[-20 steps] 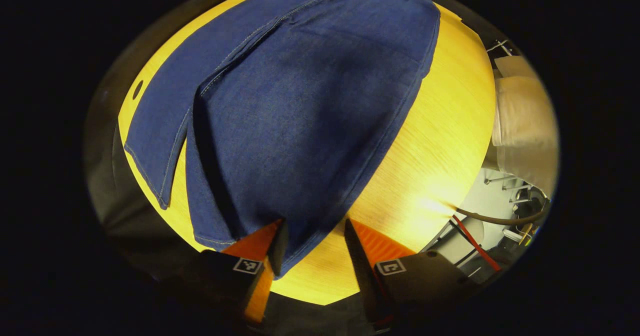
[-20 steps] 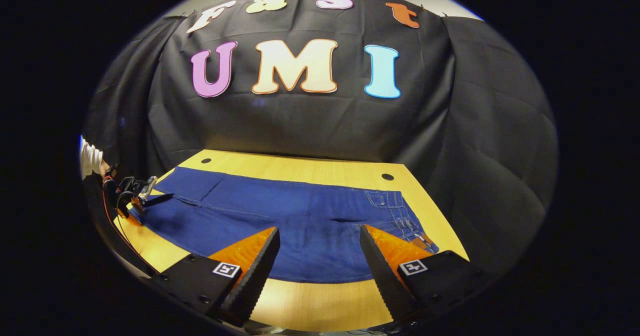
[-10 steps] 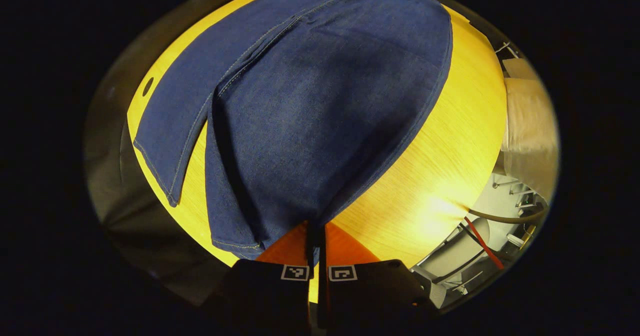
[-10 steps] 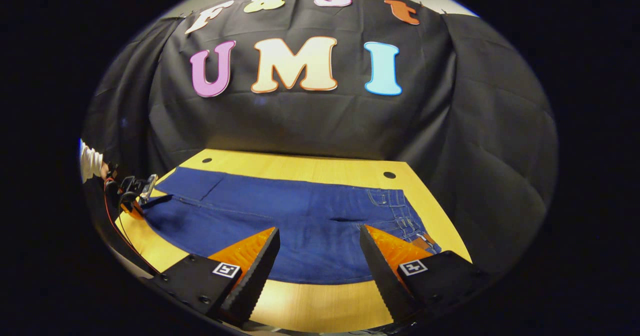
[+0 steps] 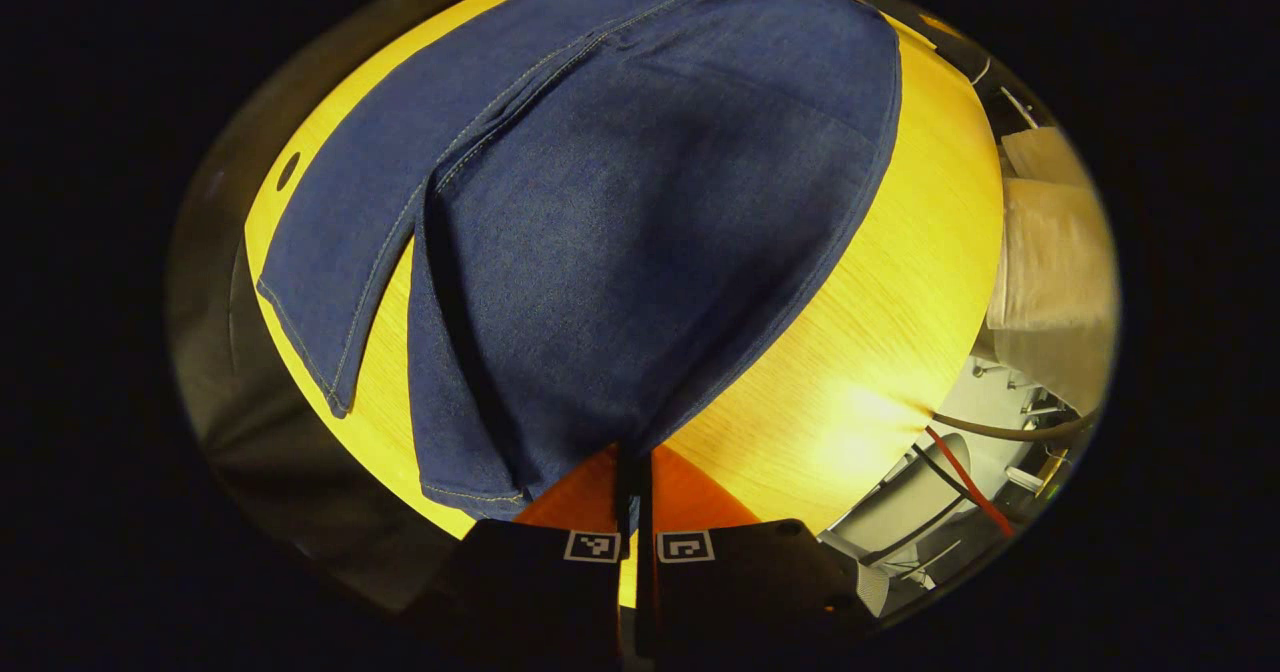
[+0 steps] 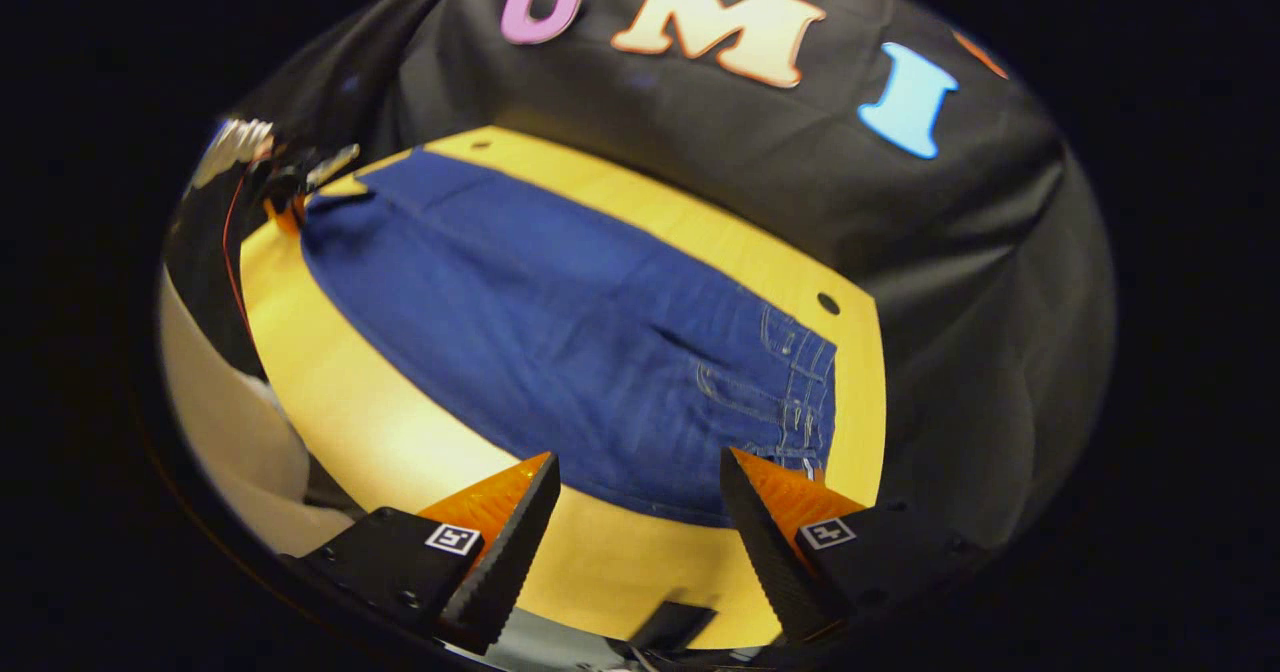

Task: Grasp the waist and the cuffs of the jeans and fold them to make the two legs overlap; first hold the waist and fold one-third of the jeans toward the cuffs, then hold the cuffs and fold the remaining one-third in the same direction to finish folding.

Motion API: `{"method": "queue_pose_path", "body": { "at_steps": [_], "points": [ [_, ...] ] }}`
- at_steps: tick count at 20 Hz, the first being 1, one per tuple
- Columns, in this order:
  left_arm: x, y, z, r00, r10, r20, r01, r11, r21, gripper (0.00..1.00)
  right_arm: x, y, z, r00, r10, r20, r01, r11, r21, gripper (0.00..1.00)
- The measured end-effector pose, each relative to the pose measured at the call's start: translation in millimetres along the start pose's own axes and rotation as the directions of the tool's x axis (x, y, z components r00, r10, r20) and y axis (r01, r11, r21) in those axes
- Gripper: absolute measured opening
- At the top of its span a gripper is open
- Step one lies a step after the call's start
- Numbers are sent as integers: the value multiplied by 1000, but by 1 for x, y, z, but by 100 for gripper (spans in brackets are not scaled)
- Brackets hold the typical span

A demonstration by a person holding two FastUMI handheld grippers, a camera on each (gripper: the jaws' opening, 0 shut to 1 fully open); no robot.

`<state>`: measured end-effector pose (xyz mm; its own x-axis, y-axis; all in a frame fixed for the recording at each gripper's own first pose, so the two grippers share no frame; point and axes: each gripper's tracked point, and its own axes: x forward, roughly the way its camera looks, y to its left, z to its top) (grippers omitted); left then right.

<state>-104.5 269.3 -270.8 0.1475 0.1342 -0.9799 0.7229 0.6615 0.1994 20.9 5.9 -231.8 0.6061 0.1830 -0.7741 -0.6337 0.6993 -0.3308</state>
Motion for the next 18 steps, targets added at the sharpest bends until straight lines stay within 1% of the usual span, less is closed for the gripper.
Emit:
{"method": "queue_pose_path", "body": {
  "at_steps": [2, 4, 5, 6, 8, 9, 10, 11, 12, 14, 15, 16, 18],
  "points": [
    [0, 0, 0, 1000, 6, -7, -6, 1000, -13, 0, 22, -5, -23, 995, 55, -89, -60, 997, -58, 100],
    [2, 2, 0, 1000, 6, -29, -7, 999, -43, 0, 41, -14, -51, 976, 103, -194, -127, 985, -115, 100],
    [2, 2, 0, 999, 6, -41, -8, 998, -62, 0, 50, -21, -59, 967, 113, -227, -147, 980, -137, 98],
    [2, 1, -1, 998, 7, -57, -11, 997, -78, 0, 57, -24, -64, 959, 130, -250, -171, 974, -150, 100],
    [1, 2, -1, 997, 7, -83, -15, 996, -92, 0, 71, -28, -68, 949, 158, -274, -208, 964, -165, 98],
    [0, 1, -1, 995, 5, -97, -14, 995, -100, 0, 78, -28, -71, 939, 174, -295, -233, 957, -175, 100],
    [0, 2, -1, 994, 1, -110, -13, 994, -110, 1, 82, -24, -76, 929, 190, -316, -259, 947, -190, 100],
    [-1, 1, -1, 992, -3, -126, -12, 993, -118, 0, 87, -21, -79, 921, 205, -332, -284, 935, -211, 100],
    [-1, 2, -1, 990, -6, -140, -10, 993, -116, 0, 89, -15, -82, 906, 242, -347, -325, 922, -208, 98],
    [-1, 1, -1, 986, -11, -166, -6, 995, -102, 0, 88, -13, -81, 888, 270, -372, -361, 910, -202, 87],
    [0, 3, -2, 984, -14, -177, -3, 995, -99, 0, 89, -13, -81, 879, 282, -384, -375, 907, -190, 94],
    [0, 3, -1, 983, -17, -184, -2, 995, -99, 1, 89, -14, -82, 876, 287, -387, -381, 904, -192, 93],
    [-1, 2, -1, 981, -24, -193, 3, 994, -106, 0, 90, -15, -81, 875, 288, -389, -384, 902, -196, 93]
  ]
}}
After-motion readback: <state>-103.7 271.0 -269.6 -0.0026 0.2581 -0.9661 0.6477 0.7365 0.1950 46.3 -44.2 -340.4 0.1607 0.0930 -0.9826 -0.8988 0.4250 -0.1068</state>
